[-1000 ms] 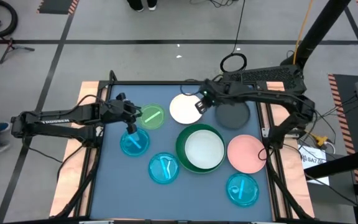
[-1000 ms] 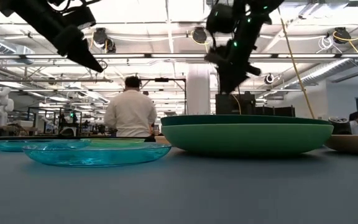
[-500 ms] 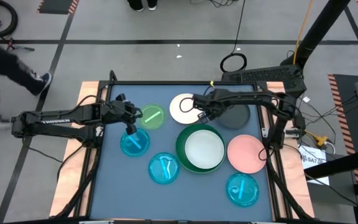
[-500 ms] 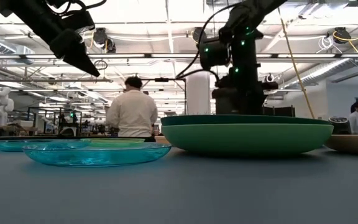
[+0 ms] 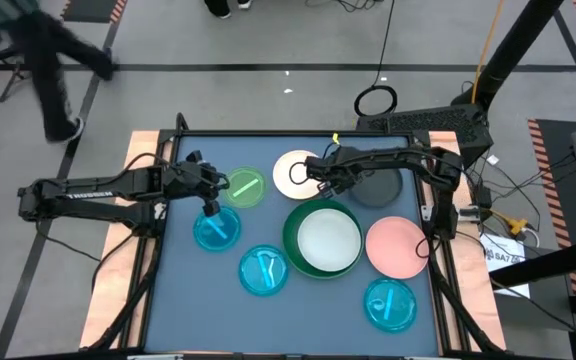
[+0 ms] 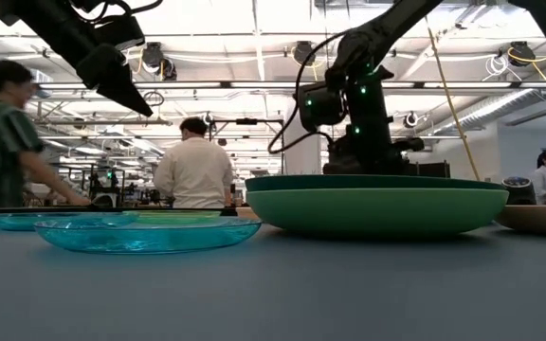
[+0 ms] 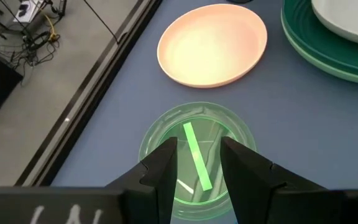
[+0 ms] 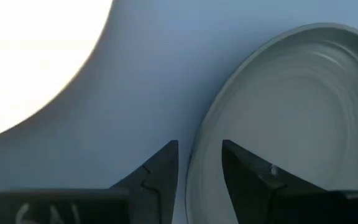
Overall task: Stack plastic plates
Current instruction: Stack the black plate on top of the gray plate
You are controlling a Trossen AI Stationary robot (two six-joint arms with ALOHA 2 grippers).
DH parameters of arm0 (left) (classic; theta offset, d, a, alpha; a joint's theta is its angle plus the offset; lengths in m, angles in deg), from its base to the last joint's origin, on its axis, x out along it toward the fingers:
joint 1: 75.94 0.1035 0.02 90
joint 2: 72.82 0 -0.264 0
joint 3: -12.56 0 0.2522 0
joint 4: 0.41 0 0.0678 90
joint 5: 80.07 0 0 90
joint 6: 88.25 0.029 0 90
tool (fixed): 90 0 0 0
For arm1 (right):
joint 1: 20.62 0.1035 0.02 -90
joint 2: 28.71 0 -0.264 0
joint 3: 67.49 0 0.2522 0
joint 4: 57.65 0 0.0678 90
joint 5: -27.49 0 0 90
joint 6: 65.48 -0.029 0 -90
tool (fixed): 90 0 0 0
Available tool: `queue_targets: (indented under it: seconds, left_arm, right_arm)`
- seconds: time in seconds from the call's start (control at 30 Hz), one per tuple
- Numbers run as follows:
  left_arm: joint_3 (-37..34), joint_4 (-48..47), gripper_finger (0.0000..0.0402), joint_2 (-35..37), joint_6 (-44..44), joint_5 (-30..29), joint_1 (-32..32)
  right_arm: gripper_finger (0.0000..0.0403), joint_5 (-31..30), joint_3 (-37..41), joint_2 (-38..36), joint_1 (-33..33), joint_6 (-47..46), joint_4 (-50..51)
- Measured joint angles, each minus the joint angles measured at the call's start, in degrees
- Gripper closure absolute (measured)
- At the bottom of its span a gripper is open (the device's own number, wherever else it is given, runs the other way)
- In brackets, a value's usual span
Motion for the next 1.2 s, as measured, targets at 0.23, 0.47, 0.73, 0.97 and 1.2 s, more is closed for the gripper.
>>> queue_targets:
  seconds: [0.23, 0.47, 0.73, 0.97, 1.2]
  left_arm:
    - [0.0, 0.0, 0.0273, 0.0, 0.0, 0.0, 0.0]
    - [0.0, 0.1, 0.0273, 0.0, 0.0, 0.0, 0.0]
    - [0.0, 0.5, 0.0273, 0.0, 0.2, 0.0, 0.0]
    - [0.0, 2.0, 0.0273, 0.0, 0.3, 0.0, 0.0]
    - [0.0, 2.0, 0.0273, 0.0, 0.3, 0.0, 0.0]
  right_arm:
    - [0.0310, -2.8, 0.0, 3.1, -1.2, 1.3, -0.4]
    - [0.0393, -5.1, 0.0, 3.3, -1.3, 2.2, -0.1]
    - [0.0397, -8.5, -1.5, -1.5, 0.6, 0.4, 9.6]
    - [0.0398, -11.8, -6.7, -9.5, 10.0, -2.3, 14.2]
    - [0.0398, -6.9, -9.4, -14.6, 23.2, -4.0, 9.6]
